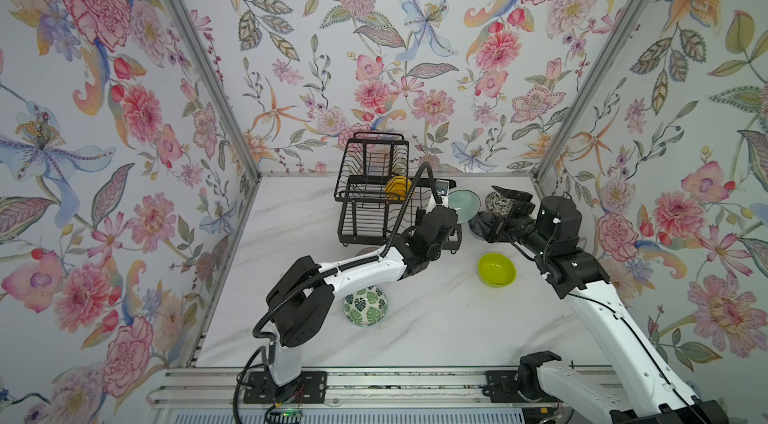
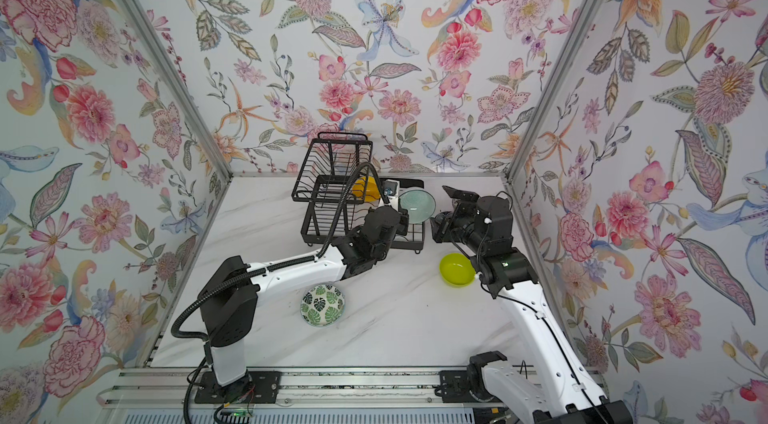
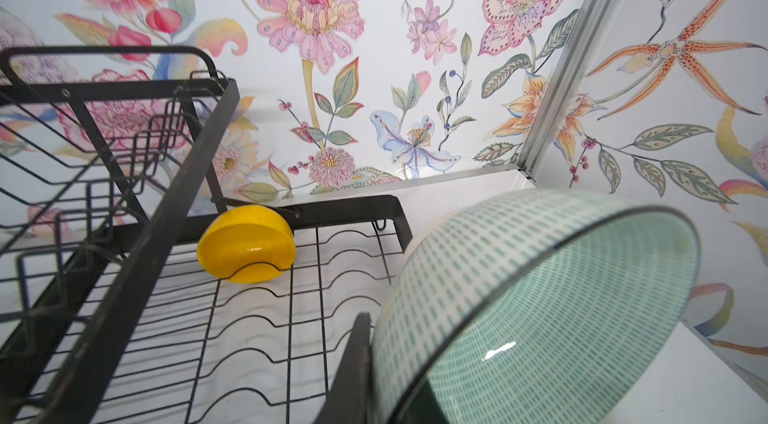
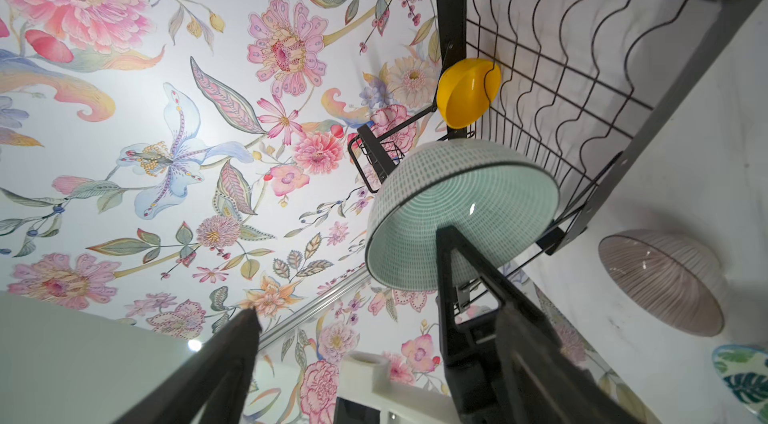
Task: Load the bowls into the dish rack
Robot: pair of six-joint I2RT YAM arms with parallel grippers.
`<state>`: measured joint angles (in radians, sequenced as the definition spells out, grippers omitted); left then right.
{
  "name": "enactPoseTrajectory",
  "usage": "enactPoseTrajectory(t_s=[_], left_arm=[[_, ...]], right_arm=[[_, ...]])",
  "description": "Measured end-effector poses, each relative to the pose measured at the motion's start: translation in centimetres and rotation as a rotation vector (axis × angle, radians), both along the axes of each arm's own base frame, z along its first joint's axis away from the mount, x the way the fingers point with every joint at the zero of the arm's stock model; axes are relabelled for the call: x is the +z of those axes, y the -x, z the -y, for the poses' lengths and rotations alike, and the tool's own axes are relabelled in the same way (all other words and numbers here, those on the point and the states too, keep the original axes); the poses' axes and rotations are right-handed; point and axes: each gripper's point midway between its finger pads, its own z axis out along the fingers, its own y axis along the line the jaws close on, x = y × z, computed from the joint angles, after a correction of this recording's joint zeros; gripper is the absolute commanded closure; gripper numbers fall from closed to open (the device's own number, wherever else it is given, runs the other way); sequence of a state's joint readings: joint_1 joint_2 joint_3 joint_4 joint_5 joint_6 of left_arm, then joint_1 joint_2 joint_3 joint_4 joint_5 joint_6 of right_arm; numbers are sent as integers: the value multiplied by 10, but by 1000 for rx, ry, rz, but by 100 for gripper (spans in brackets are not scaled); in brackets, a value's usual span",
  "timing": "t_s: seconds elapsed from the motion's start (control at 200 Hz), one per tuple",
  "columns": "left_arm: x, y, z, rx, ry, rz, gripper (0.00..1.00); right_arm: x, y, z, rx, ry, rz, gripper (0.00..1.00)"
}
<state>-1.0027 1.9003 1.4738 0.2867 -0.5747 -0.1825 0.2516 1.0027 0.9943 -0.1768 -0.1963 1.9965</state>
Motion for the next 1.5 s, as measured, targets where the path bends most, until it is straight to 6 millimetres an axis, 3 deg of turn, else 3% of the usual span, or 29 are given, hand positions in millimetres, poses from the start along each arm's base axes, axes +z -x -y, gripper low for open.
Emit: enactPoseTrajectory(t_s=[0.275, 0.726, 0.886, 1.031, 1.211, 1.316, 1.501], left_arm=[[19, 9, 6, 9, -56, 104, 100], [7, 11, -1, 32, -125, 128, 100], [10, 11, -5, 48, -130, 135, 100], [15, 14, -8, 50, -128, 143, 100], [19, 17, -12, 53, -112, 151, 100], [23, 17, -17, 69, -101, 158, 100], [26, 21, -27, 89, -90, 165, 100]], right_arm=[[1, -15, -1, -51, -61, -6, 28], [4, -33, -20, -47, -76, 13, 52], [4, -37, -31, -36, -75, 20, 64], [1, -40, -37, -32, -76, 15, 69], [1, -42, -44, -22, -79, 26, 84], [3, -41, -49, -11, -81, 35, 98], [6, -38, -58, 16, -93, 51, 100]])
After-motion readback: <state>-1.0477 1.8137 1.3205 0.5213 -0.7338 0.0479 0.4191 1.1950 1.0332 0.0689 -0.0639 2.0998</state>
